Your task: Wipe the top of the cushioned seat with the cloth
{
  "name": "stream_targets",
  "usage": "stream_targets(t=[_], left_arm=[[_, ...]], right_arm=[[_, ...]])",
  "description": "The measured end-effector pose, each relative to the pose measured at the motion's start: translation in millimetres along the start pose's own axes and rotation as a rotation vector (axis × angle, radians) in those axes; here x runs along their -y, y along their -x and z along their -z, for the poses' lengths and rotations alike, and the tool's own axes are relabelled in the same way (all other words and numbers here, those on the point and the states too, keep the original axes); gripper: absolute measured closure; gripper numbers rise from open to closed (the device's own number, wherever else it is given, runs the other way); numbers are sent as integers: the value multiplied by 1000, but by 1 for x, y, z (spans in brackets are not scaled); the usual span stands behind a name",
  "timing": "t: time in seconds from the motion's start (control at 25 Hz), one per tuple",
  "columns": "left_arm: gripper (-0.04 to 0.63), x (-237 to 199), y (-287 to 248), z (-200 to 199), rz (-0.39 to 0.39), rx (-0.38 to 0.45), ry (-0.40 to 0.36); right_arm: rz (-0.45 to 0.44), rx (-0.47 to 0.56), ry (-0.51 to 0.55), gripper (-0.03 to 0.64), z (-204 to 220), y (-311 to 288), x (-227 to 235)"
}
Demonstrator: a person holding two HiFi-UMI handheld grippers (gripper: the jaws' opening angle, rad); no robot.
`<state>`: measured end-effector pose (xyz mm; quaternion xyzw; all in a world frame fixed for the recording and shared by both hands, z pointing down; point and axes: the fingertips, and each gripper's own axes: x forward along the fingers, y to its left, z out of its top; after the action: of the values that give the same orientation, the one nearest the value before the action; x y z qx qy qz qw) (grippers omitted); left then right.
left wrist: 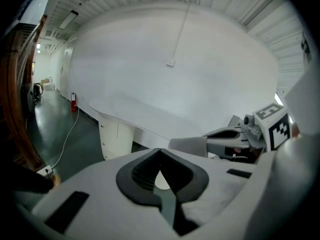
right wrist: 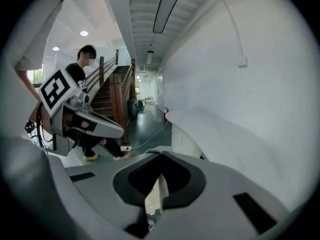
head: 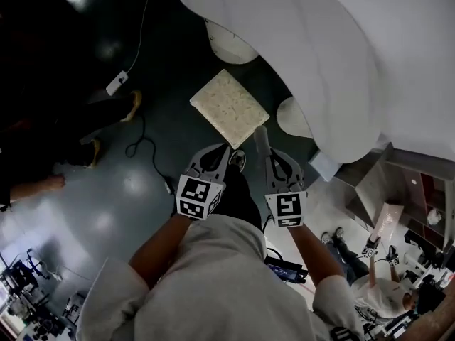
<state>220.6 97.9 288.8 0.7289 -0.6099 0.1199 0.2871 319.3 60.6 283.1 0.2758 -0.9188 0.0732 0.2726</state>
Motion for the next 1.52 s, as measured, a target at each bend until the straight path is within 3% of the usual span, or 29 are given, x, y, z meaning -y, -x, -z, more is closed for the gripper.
stream_targets(t=[0.28, 0.52, 0.64, 0.84, 1.28, 1.52], left_arm=[[581, -28, -32, 20, -25, -46, 34], [581, -77, -60, 60, -80, -75, 151], [581, -95, -75, 93, -74, -117, 174], [581, -118, -113, 149, -33, -195, 125], [581, -139, -199, 230, 30, -240, 114], [581, -140, -237, 256, 41, -285, 111]], right_arm=[[-92, -114, -26, 603, 50, -52, -7], [-132, -237, -63, 603, 104, -108, -35], [-129, -274, -79, 603, 127, -130, -40], [-47, -322, -157, 603, 177, -167, -18], [113, -349, -194, 603, 270, -244, 53], [223, -352, -40, 603, 282, -271, 104]])
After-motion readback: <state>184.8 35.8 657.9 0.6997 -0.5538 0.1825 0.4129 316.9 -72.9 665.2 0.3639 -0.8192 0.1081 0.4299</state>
